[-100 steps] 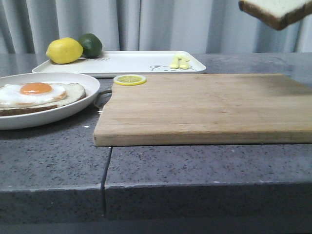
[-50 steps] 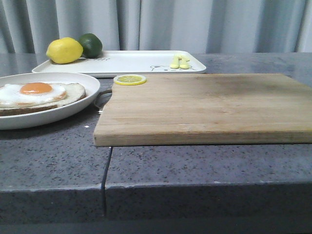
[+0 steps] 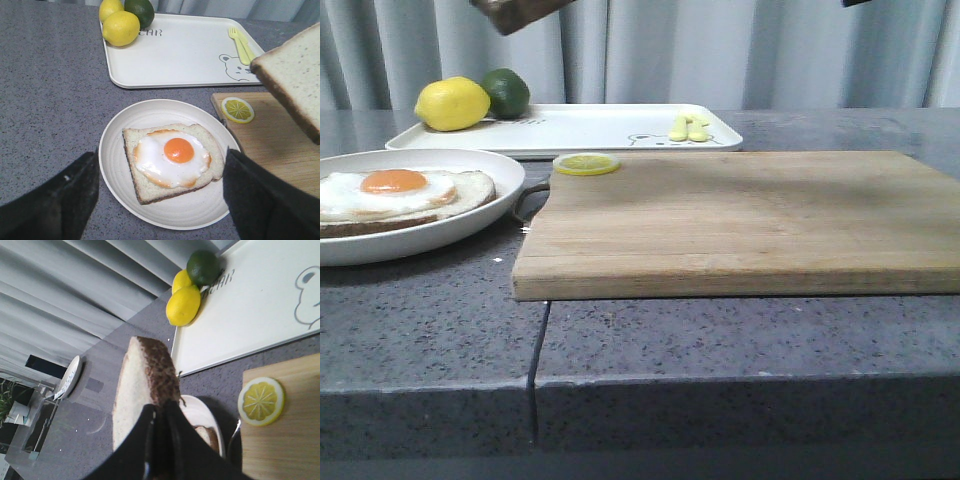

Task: Place bread and move sandwich to tray
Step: 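Lay the bread slice on the egg toast and open the right gripper, then raise the right gripper away from the sandwich, then lower the left gripper to the rim of the white plate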

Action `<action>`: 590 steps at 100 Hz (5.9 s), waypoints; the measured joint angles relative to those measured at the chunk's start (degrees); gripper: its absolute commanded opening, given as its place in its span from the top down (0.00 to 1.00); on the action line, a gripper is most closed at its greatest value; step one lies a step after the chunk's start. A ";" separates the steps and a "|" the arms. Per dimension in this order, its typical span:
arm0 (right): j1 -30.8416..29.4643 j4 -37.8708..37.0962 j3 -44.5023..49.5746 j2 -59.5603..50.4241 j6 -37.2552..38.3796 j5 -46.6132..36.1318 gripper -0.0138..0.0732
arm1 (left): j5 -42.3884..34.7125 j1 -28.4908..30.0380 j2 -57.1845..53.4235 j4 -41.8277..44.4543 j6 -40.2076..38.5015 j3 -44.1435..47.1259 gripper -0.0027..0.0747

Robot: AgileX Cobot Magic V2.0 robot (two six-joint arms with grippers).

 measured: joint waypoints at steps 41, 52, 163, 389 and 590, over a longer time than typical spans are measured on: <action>13.08 1.01 -9.13 13.85 9.22 -9.96 0.97 | 0.10 0.00 0.00 0.00 0.00 0.00 0.34; 14.47 1.12 -10.74 17.25 10.00 -10.31 0.97 | 0.10 0.00 0.00 0.00 0.00 0.00 0.34; 15.60 1.50 -12.06 25.16 7.17 -10.53 0.42 | 0.10 0.00 0.00 0.00 0.00 0.00 0.34; -21.02 -93.42 31.75 -56.99 36.27 2.90 0.42 | 0.10 0.00 0.00 0.00 0.00 0.00 0.34; -21.02 -93.42 31.75 -56.99 36.30 -0.08 0.42 | -9.26 0.00 23.59 0.02 -7.39 0.00 0.37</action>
